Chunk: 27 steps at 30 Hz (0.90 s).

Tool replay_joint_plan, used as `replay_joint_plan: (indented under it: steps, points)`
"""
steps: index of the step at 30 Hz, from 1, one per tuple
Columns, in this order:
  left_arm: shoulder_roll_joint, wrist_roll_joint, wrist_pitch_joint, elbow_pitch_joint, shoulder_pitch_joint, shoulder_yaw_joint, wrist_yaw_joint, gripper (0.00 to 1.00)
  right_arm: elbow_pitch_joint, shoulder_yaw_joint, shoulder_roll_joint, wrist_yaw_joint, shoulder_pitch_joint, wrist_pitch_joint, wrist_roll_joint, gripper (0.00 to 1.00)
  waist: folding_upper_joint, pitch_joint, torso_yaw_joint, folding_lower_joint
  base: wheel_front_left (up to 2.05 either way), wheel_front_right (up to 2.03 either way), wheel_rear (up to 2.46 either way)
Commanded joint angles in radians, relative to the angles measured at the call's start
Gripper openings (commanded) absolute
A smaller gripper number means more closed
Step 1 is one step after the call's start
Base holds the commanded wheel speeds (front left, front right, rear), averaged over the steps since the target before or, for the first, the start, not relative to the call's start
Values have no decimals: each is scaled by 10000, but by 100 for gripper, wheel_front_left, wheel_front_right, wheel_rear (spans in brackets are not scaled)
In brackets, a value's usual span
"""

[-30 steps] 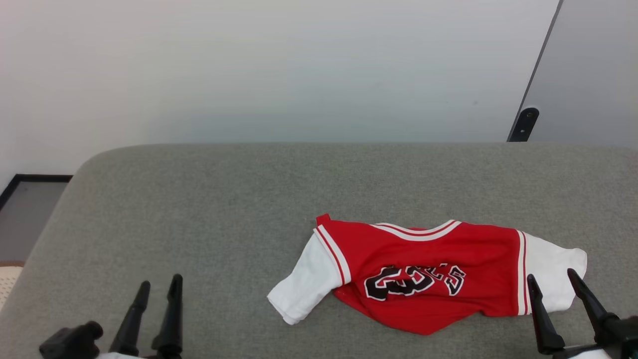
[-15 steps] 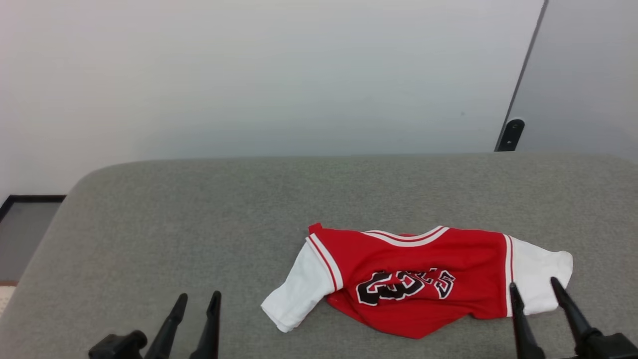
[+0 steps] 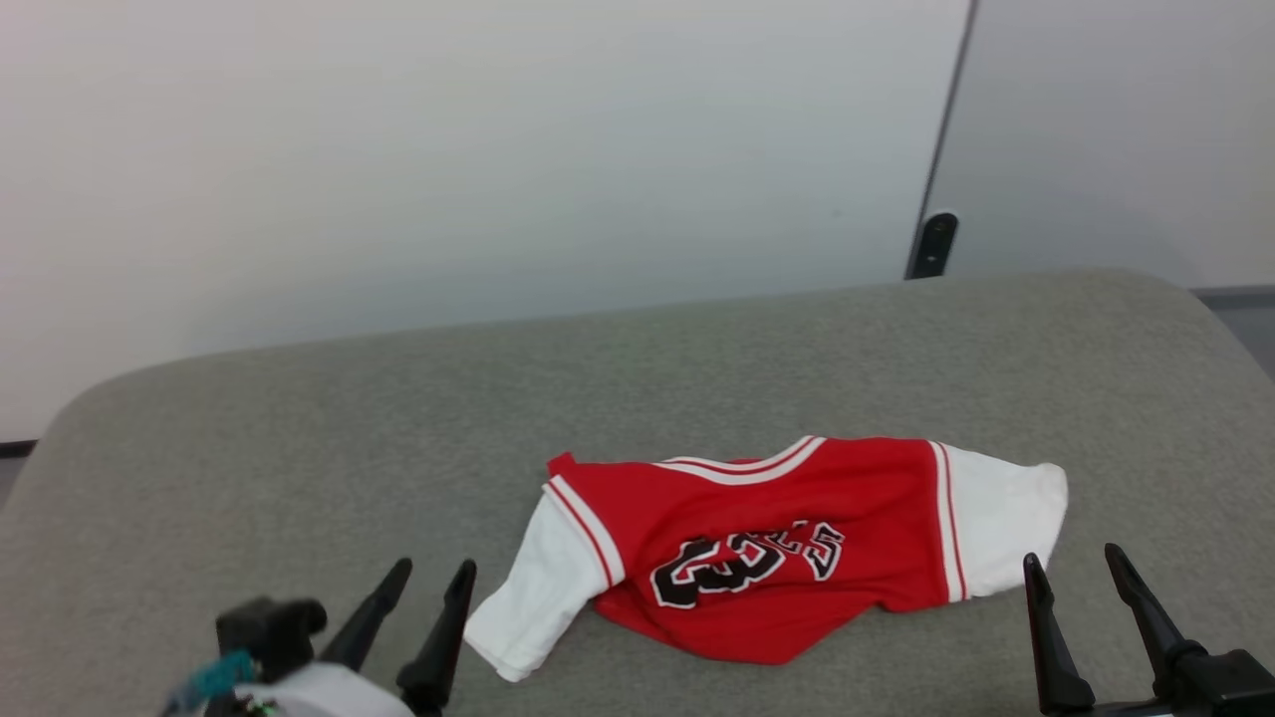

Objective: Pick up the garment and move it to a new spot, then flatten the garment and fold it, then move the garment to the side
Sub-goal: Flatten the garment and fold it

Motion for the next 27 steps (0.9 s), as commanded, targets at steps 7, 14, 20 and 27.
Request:
replay_joint_plan:
  steps: [7,14,20,27]
  points:
    - [707,-1169,2138,453,-1197,-233,-448,100,154,140,12,-15,-294,-19,89,100,0,297,-665,0,0,0,0]
    - [1568,-2708,4890,1179,-2185,-559,-608,100,285,181,29,-15,-493,-19,200,100,0,539,-930,0,0,0,0]
    - [2088,-3467,6696,1698,-2894,-859,-646,100,353,149,45,-15,-582,-19,230,100,0,709,-1028,0,0,0,0]
    - [2185,-3851,7860,2234,-3539,-1292,-643,100,401,165,94,-15,-597,-19,217,100,0,818,-1051,0,0,0,0]
